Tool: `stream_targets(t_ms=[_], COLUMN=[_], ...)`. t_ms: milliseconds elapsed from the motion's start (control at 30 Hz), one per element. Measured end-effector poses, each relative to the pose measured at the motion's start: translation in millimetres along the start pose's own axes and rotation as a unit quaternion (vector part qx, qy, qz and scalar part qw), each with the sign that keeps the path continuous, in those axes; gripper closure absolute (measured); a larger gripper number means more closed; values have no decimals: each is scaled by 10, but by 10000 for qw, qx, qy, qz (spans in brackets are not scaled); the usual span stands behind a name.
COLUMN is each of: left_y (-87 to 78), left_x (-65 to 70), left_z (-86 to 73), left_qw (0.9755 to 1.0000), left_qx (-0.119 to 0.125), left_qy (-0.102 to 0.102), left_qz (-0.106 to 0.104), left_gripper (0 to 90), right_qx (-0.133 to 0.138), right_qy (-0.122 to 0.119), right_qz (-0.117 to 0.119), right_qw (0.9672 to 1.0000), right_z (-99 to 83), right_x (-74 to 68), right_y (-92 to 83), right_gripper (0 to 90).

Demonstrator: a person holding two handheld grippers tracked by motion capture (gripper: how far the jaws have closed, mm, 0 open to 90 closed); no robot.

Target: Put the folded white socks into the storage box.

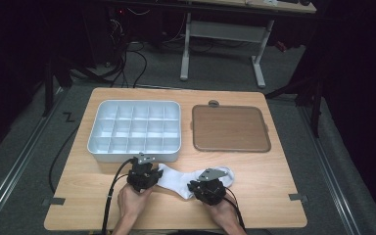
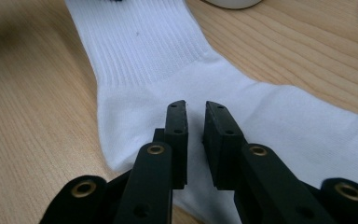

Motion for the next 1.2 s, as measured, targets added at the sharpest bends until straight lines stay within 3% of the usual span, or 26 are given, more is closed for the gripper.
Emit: stream_targets(t_ms=[167, 400, 667, 833, 933, 1033, 1200], left_y=[-79, -201, -267, -323, -339, -306, -335], left_x=[67, 204, 275, 345, 330, 265, 283], left_z=[71, 174, 295, 407, 395, 480, 474], left_qw=[9999, 9996, 9987, 9980, 9979, 9971, 9974], left_qx=[66, 160, 187, 290, 296, 250, 284], left_qy=[-43, 63, -199, -187, -200, -452, -364], left_qz=[-102, -241, -420, -526, -542, -564, -561], left_gripper=[816, 815, 816, 816, 816, 816, 817], right_qx=[1, -39, -105, -193, -178, -260, -298], right_qy=[3, -83, -198, -379, -359, -437, -575], right_qz=[7, 79, 189, 304, 355, 493, 483], right_qw=[10000, 9999, 9996, 9986, 9986, 9975, 9967], right_z=[8, 41, 109, 199, 216, 280, 336], right_x=[-12, -69, -203, -308, -358, -400, -451], right_y=[10, 49, 137, 239, 266, 333, 395], right_gripper=[804, 804, 804, 804, 804, 803, 801])
Point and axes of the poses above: each handheld gripper's, and its own axes: y roughly forward along the jaws, z roughly out of its top, x roughly to its right, the point moved 10 cm from there along y, roughly forward along the jaws, and after that the axes turned 2 degrees about z, right-handed, at the moved point
